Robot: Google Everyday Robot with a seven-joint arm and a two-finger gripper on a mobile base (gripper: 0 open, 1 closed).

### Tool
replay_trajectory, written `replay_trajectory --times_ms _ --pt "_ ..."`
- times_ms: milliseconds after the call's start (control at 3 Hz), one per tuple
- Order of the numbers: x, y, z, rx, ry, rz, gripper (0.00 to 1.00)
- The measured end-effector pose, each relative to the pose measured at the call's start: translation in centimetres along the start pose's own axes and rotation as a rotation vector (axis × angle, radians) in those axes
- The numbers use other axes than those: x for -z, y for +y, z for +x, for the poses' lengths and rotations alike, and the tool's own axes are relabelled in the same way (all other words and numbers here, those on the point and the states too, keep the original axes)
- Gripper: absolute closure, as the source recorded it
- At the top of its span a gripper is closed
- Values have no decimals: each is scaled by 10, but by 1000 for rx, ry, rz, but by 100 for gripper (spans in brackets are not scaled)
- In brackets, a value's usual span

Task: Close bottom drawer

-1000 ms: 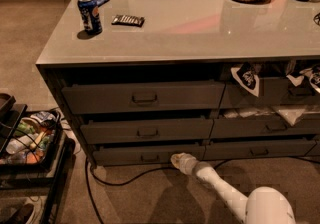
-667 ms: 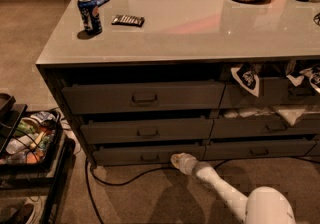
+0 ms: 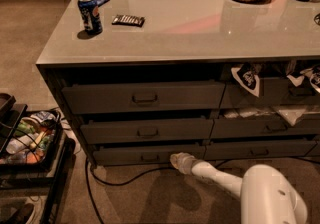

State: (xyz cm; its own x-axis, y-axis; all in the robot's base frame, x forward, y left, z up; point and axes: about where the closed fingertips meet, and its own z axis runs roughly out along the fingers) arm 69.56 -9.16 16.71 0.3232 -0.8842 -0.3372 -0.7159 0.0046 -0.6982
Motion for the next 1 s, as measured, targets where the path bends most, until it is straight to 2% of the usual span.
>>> replay_trajectory --times_ms 333,667,1000 --pt "30 4 12 20 80 -6 100" --pt "70 30 8 17 117 27 100" --pt "100 67 -20 -98 62 86 100"
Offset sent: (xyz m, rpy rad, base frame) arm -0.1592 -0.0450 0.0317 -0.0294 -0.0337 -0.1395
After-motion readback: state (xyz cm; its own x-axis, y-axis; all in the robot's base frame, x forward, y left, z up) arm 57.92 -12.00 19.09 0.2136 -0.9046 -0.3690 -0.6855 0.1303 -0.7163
